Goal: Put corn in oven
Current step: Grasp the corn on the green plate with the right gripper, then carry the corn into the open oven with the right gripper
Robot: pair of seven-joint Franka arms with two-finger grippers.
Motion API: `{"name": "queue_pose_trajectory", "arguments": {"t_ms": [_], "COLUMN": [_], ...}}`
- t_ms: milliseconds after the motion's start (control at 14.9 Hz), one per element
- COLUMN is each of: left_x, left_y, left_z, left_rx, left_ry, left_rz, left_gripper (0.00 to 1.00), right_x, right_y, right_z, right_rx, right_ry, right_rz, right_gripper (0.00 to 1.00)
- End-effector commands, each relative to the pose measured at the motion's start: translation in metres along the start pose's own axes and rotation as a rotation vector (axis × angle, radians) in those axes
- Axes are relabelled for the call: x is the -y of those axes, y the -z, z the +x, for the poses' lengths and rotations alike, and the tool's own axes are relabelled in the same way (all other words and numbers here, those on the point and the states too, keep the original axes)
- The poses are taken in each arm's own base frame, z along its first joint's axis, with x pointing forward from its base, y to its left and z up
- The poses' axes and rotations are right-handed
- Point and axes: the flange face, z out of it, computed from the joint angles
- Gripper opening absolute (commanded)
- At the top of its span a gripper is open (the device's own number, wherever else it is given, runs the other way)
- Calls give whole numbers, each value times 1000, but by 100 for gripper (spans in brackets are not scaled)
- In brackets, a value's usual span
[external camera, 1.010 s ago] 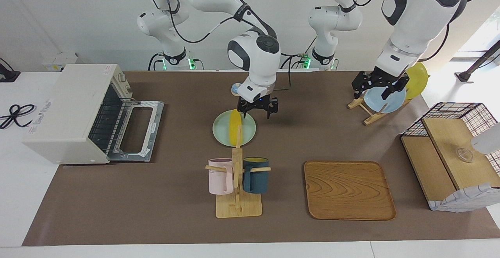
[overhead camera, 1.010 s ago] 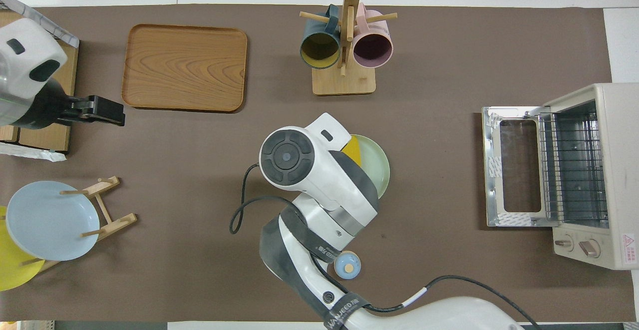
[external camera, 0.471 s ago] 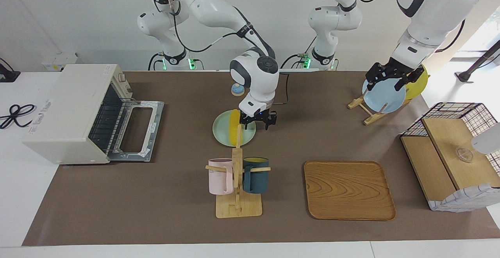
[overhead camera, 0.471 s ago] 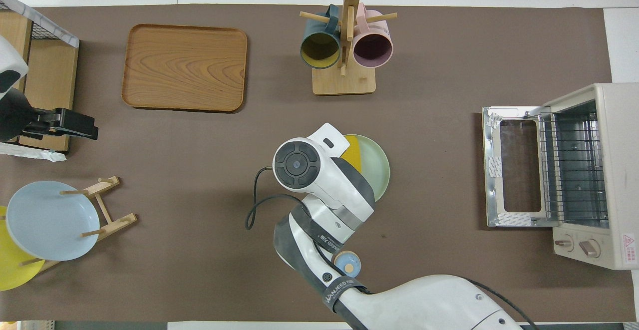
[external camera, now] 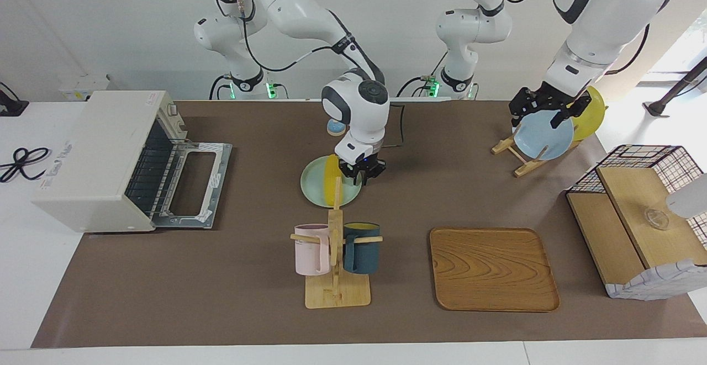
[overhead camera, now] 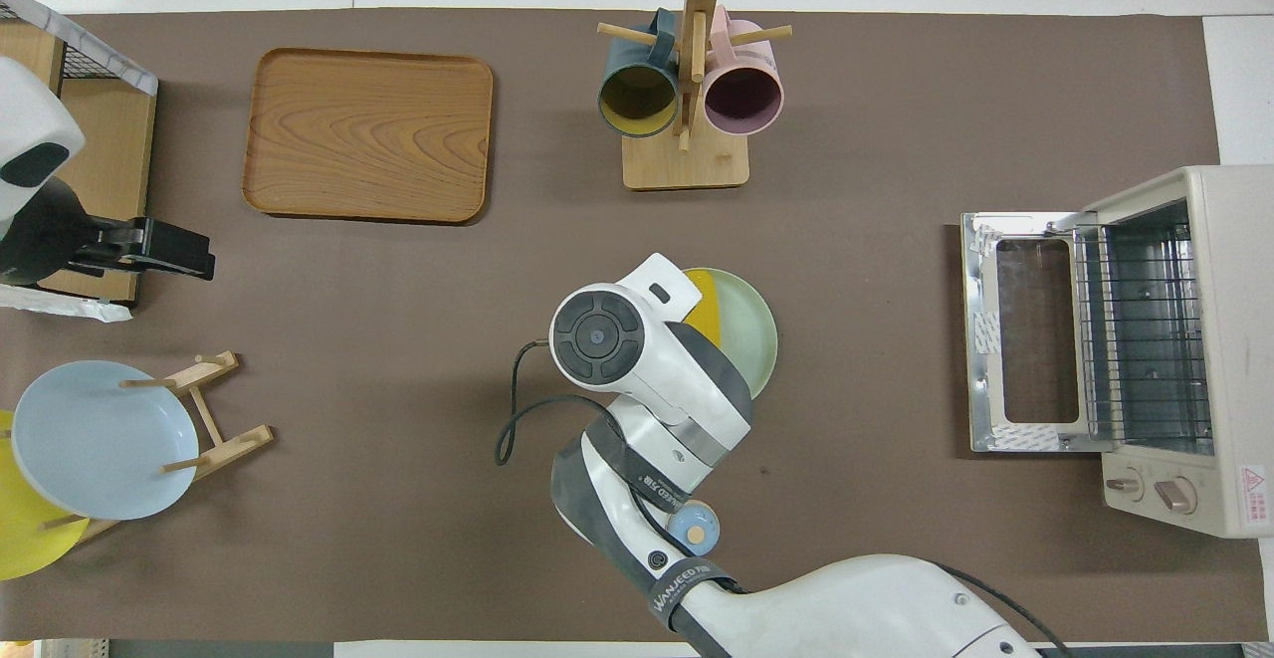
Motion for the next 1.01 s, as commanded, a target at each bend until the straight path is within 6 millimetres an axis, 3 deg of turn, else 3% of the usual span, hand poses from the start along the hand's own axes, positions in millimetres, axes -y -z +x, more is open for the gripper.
{"name": "queue_pose_trajectory", "arguments": {"t_ms": [0, 135, 269, 337, 606, 808, 942], "left_x": [-16, -15, -14, -13, -13, -14, -12], "left_y": [6, 10, 11, 11, 7, 4, -7], "left_z": [1, 4, 4, 4, 3, 6, 13], "left_rx": [-57, -68, -67, -68, -51, -47, -25], "left_ry": [8, 4, 0, 0, -6, -15, -10], "left_rz": [17, 24, 32, 34, 35, 35, 35], "left_gripper": [100, 100, 100, 100, 100, 100, 100], "right_x": [-2, -7, -27, -48, -167, -240, -291], "right_y": [32, 62, 87, 99, 120, 113, 107], "right_z": [9, 25, 31, 35, 61, 53, 59], "right_rx": [-4, -11, 18, 36, 107, 169, 203], "right_ry": [7, 43, 106, 107, 113, 107, 124], "right_rz": [-28, -97, -150, -163, -181, -188, -178], "right_gripper": [0, 0, 0, 0, 0, 0, 0]}}
